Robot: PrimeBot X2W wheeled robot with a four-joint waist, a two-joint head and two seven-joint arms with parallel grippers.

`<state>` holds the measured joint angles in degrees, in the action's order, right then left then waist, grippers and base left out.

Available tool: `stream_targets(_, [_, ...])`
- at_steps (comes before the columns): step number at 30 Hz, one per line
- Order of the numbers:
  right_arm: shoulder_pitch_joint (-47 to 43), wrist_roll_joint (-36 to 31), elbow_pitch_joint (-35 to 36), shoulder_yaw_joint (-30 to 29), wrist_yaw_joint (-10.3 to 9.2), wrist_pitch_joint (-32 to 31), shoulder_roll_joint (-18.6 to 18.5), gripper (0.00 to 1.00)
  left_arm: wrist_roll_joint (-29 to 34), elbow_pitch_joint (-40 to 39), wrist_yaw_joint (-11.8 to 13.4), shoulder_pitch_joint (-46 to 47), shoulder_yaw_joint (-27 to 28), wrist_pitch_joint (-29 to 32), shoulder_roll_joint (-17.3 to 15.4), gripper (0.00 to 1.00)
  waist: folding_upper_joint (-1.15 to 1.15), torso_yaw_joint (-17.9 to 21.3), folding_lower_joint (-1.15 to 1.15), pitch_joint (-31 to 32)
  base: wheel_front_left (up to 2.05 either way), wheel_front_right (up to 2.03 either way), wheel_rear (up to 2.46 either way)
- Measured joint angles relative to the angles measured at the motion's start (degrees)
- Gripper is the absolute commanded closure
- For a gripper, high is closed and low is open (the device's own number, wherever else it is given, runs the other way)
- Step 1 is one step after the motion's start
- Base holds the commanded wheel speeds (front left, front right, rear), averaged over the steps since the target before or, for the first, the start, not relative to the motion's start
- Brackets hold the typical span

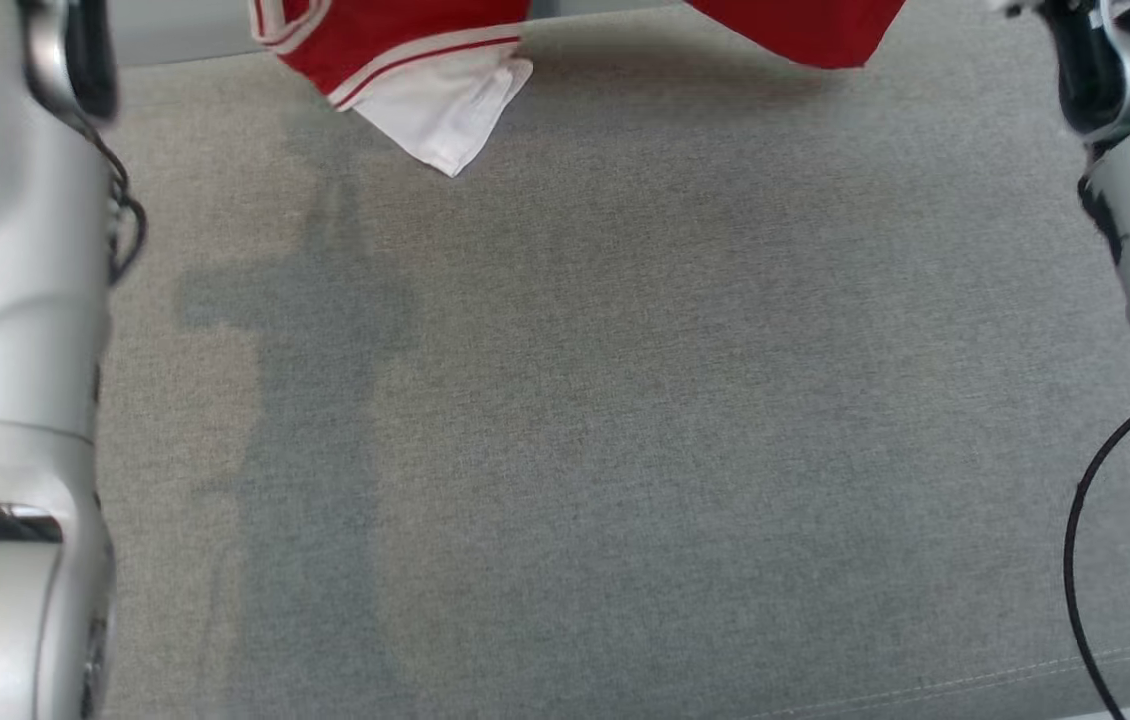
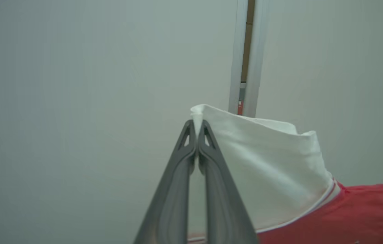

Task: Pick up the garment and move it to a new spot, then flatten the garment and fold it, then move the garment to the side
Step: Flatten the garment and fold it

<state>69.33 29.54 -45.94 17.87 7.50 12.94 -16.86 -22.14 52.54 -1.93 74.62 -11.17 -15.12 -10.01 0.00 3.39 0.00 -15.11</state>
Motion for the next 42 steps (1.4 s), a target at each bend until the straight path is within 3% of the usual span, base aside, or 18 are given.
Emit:
stream_targets(5, [-7.0,3.7,-6.7,5.1,0.00,1.4,1.8,1.00,-0.4,5.9,-0.7,-11.2,0.9,0.0,3.4,1.00,0.00,-1.6,0.00,-2.2,0.00,0.00,0.00])
stream_targets(10, [-17.8,8.9,-8.0,7.8,-0.01,1.9,2.8,1.00,-1.5,7.0,-1.2,-23.2,3.0,0.0,5.5,1.00,0.00,-2.8,0.00,-3.3,0.00,0.00,0.00])
stream_targets(15, [-29.8,11.6,1.6,4.7,-0.01,2.1,1.0,1.00,0.8,-2.6,-1.1,-35.8,6.5,0.0,5.6,1.00,0.00,-2.7,0.00,-2.6,0.00,0.00,0.00])
stream_targets(25, [-57.0,8.6,21.9,-1.6,0.00,2.1,-2.0,1.00,4.5,-23.5,-0.1,-65.8,9.9,0.2,5.4,1.00,0.00,-2.8,0.00,3.7,0.00,0.00,0.00])
stream_targets(29, [-67.5,6.2,28.7,-6.4,0.02,2.1,-1.7,1.00,4.0,-34.6,1.2,-75.3,9.4,5.0,5.6,1.00,0.00,-3.5,0.00,6.2,0.00,0.00,0.00])
stream_targets(36, [-76.4,3.0,35.6,-11.4,0.02,-0.6,1.0,1.00,4.0,-52.1,3.3,-83.5,9.2,12.8,4.2,1.00,0.00,-4.8,0.00,7.9,0.00,0.00,0.00])
stream_targets(42, [-74.9,0.9,37.0,-14.2,0.03,-5.0,2.4,1.00,5.0,-56.1,2.2,-79.5,7.8,16.7,1.4,1.00,0.00,-4.0,0.00,6.7,0.00,0.00,0.00])
